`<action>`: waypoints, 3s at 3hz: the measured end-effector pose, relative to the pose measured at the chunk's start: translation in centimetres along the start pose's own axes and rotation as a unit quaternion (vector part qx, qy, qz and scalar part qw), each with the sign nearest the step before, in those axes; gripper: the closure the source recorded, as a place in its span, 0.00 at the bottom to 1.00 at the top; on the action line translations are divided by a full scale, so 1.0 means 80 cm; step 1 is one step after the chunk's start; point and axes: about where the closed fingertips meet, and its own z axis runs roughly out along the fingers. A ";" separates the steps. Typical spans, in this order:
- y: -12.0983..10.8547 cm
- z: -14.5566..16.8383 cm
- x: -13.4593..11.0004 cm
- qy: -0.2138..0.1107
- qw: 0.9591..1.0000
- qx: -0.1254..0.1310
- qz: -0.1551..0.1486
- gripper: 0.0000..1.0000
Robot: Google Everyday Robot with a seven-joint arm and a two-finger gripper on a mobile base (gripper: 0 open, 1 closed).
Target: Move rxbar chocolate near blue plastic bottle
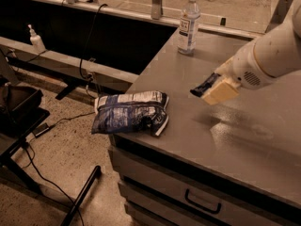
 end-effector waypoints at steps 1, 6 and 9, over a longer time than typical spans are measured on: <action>-0.080 0.009 -0.023 -0.016 0.999 0.036 0.006 1.00; -0.223 0.143 -0.049 -0.059 0.994 0.074 0.055 0.56; -0.222 0.168 -0.055 -0.073 0.993 0.073 0.060 0.00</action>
Offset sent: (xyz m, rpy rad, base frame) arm 0.2045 -0.0137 0.0335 0.0891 -0.1968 -0.0910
